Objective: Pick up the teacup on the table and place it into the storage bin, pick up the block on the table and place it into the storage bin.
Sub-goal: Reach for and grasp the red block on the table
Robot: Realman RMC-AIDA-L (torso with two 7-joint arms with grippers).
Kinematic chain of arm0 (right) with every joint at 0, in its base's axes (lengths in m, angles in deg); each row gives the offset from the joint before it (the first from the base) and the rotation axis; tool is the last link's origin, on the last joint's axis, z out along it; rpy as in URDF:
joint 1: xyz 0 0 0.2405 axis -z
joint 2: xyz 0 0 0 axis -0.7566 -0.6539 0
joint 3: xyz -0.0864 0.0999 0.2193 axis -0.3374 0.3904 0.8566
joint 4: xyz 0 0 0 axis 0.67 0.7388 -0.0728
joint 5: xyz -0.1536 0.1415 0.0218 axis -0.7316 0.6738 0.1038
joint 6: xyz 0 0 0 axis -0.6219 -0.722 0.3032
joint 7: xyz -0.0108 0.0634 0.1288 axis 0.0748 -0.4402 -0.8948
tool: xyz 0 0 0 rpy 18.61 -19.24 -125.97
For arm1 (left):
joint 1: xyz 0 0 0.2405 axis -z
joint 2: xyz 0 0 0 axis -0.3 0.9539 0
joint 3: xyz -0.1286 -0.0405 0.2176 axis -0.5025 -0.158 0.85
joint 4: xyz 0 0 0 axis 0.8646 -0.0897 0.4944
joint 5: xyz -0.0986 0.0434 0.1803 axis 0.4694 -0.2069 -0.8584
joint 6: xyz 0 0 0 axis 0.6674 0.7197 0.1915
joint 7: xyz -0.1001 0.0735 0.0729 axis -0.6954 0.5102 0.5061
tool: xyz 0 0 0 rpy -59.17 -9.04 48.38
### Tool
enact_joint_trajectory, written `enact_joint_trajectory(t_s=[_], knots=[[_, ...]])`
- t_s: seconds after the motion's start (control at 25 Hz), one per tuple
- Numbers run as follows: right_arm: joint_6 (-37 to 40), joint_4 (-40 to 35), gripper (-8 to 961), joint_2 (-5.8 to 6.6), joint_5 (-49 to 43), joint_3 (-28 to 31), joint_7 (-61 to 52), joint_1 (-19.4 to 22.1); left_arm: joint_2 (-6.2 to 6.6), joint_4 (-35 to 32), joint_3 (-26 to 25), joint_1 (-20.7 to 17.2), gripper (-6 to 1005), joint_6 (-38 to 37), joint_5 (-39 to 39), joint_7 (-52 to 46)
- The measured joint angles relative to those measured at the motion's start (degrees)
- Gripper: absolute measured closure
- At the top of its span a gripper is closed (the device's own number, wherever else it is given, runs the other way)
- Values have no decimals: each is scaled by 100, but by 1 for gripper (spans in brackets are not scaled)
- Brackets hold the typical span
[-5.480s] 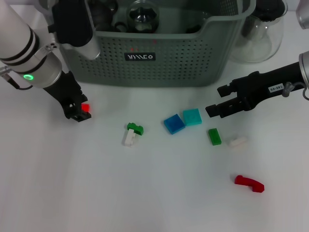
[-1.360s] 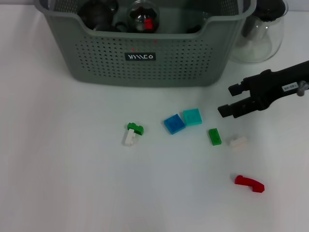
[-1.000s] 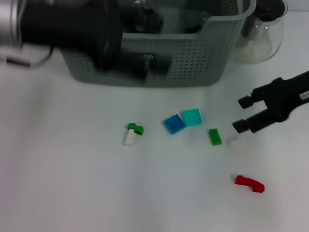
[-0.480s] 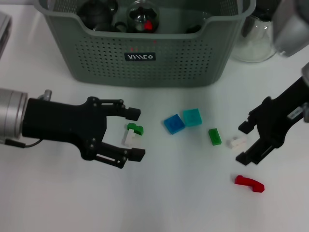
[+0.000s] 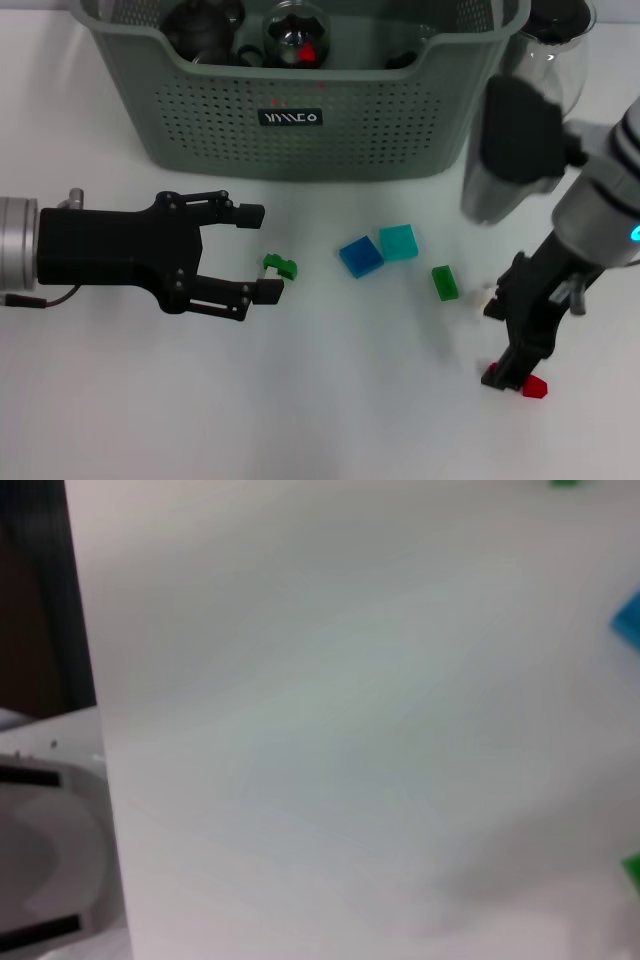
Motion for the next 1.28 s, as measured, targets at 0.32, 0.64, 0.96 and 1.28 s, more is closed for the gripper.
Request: enact_joint_trajectory(t_s=[0.32,0.64,0.96,1.28], knots=[[-190,-286,53,6,140,-971,-540,124,17,203,-49,59,78,227,0,1],[-253,-653,52,29,92,-1418,-884,311,26,247,-53,69,77,308,2,8],[-405,-698,202,34,-77,-1589,-981,441,26,297,-52,69,77,377,2,-5],[-452,-754,274,30,-81,-1661,-1008,497,26,406,-61,77,77,454,2,11]])
